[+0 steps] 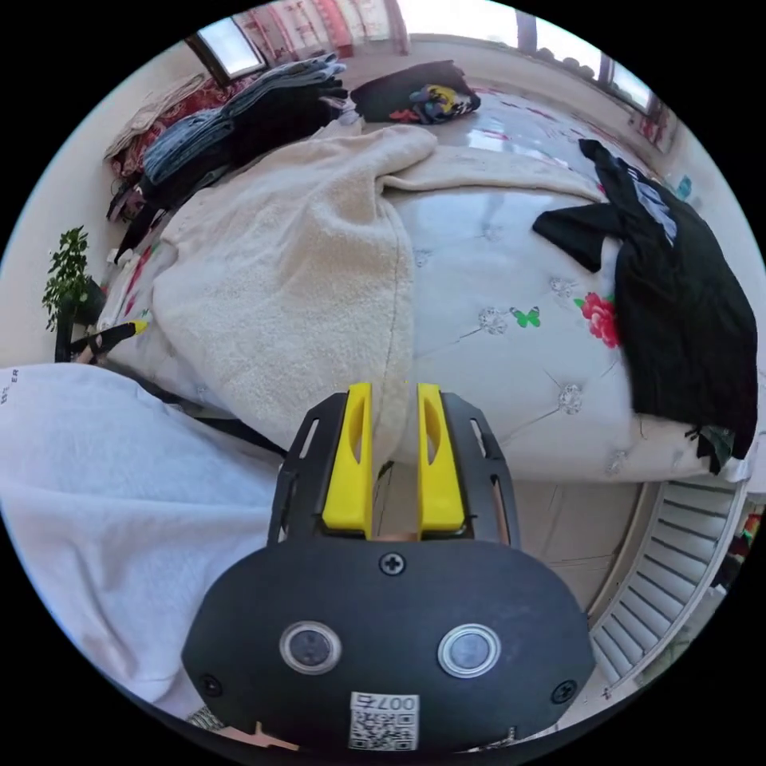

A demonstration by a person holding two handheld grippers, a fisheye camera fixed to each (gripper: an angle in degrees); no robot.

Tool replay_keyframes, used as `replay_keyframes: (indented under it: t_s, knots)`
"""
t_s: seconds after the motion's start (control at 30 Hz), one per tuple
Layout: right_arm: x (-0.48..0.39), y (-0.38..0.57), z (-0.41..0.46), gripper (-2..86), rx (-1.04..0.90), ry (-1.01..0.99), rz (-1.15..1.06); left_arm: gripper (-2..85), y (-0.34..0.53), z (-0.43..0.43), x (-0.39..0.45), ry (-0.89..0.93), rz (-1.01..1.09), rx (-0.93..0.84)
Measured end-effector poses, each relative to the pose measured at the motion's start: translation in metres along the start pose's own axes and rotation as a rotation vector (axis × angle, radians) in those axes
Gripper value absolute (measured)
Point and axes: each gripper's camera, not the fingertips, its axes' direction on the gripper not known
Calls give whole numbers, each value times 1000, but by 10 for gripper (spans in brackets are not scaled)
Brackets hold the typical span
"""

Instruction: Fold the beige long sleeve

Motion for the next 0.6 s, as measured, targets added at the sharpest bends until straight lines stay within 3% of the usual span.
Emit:
replay_keyframes:
  t_s: [0.13, 0.3, 0.4, 0.47, 0.6]
  knots:
    - [1, -4, 16, 71, -58, -78, -8, 130, -29, 6, 5, 36, 1, -21]
    - [-11, -28, 5, 38, -108, -80, -69, 42, -64, -39, 9, 105, 40, -70]
    - [9, -31, -64, 23, 60, -236, -102, 16, -71, -125, 5, 401, 144, -28]
    - [43, -25, -130, 15, 245, -460, -56, 12, -71, -181, 1, 499, 222, 16]
    - [90, -21, -170, 9, 364, -704, 34, 31, -71, -241, -31, 341, 169, 117]
